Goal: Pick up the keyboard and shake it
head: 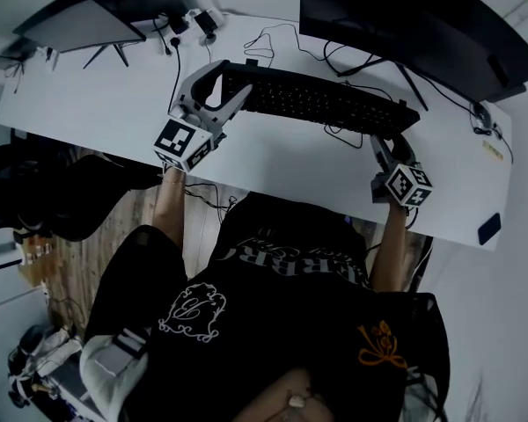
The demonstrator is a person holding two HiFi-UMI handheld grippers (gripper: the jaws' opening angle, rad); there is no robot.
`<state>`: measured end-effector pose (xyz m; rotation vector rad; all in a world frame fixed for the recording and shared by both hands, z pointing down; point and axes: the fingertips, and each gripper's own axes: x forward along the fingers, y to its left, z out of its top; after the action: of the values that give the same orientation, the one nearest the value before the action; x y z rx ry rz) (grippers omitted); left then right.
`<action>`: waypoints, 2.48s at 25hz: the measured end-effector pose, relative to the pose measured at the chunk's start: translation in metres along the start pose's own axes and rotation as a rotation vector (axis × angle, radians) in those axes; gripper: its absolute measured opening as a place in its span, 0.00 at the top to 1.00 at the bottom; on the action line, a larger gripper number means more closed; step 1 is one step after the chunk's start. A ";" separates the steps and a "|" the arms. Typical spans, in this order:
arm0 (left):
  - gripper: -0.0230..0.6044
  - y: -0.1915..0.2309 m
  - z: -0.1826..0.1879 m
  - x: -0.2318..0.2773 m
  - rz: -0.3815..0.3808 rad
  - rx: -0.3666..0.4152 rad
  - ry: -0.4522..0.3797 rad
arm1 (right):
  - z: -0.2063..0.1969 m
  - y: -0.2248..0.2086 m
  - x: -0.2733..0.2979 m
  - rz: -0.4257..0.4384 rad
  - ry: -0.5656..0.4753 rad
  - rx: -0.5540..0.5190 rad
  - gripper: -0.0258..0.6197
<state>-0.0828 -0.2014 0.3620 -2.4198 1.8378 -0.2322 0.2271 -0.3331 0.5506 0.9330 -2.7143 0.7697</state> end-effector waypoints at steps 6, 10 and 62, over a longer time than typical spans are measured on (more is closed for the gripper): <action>0.57 -0.024 0.013 -0.012 0.008 0.054 -0.043 | 0.002 -0.004 -0.014 0.008 -0.075 -0.044 0.47; 0.57 -0.033 0.014 -0.016 0.015 0.064 -0.049 | 0.006 -0.006 -0.021 -0.008 -0.085 -0.087 0.47; 0.57 0.037 -0.238 0.150 -0.293 -0.468 0.541 | -0.082 -0.047 -0.004 -0.485 0.360 0.195 0.50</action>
<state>-0.1210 -0.3522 0.5998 -3.2114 1.8772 -0.5900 0.2586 -0.3197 0.6393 1.2828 -2.0178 0.9893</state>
